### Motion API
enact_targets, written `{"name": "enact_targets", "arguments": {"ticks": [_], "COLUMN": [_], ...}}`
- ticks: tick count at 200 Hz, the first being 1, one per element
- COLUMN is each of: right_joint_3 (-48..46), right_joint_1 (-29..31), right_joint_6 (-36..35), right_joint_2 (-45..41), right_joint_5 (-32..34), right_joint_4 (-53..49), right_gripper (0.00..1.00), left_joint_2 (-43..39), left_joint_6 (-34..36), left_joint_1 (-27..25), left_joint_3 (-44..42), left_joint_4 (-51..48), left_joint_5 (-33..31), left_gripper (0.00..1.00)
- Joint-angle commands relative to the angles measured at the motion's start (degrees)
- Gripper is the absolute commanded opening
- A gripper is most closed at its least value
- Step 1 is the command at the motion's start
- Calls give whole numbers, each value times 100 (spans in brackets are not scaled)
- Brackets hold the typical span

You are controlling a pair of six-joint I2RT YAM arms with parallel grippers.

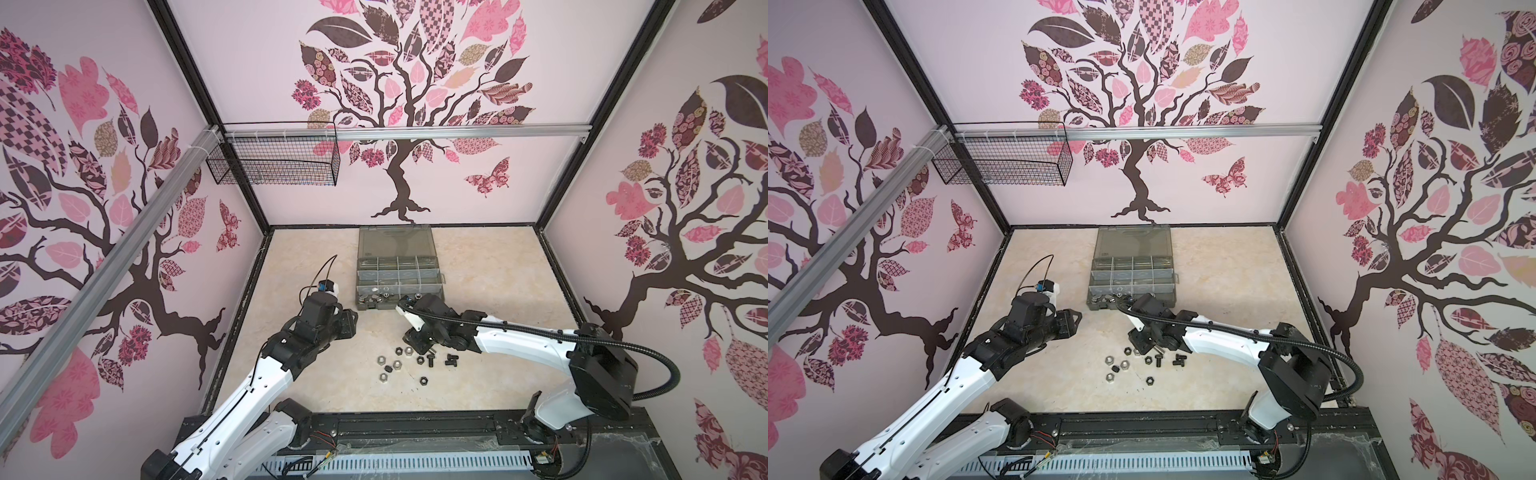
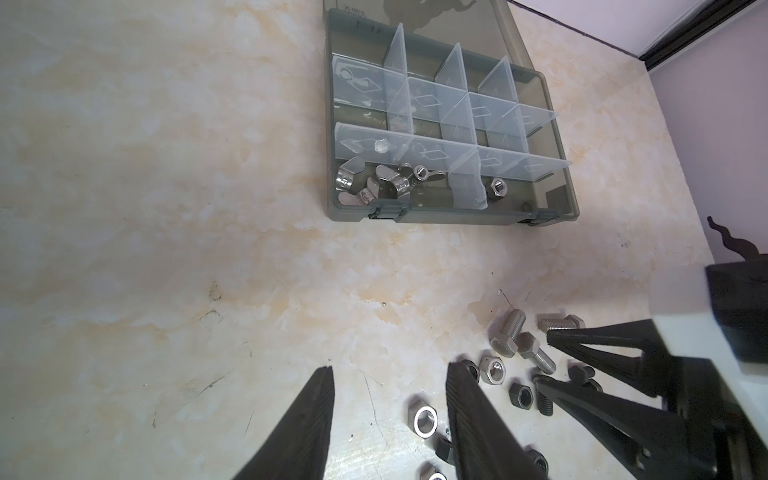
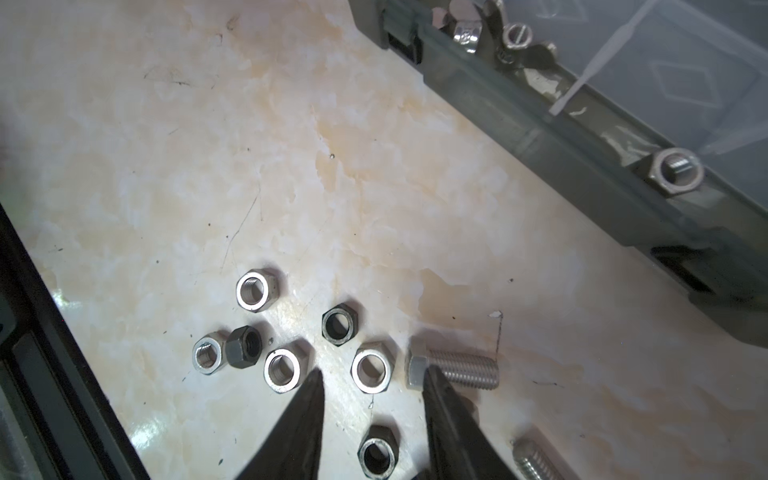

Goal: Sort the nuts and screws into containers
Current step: 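Withdraw the left gripper while the right gripper reaches over the hex nuts, then lower the right gripper and close it on a silver hex nut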

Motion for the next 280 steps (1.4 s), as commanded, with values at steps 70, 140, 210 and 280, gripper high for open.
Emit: {"name": "enact_targets", "arguments": {"ticks": [70, 140, 210, 280], "right_joint_3": [109, 425, 515, 29], "right_joint_1": [157, 161, 212, 366], "right_joint_6": [290, 323, 431, 445], "right_joint_2": [370, 499, 451, 112], "right_joint_5": [-186, -41, 63, 138], "right_joint_4": [-80, -518, -569, -384], "right_gripper": [43, 43, 43, 43], "left_joint_2": [-249, -600, -840, -874], "left_joint_6": [276, 203, 195, -92], "left_joint_1": [26, 21, 19, 25], "left_joint_3": [-177, -353, -203, -458], "left_joint_4": [-165, -50, -604, -148], "left_joint_5": [115, 245, 192, 114], "left_gripper": [51, 52, 52, 51]}}
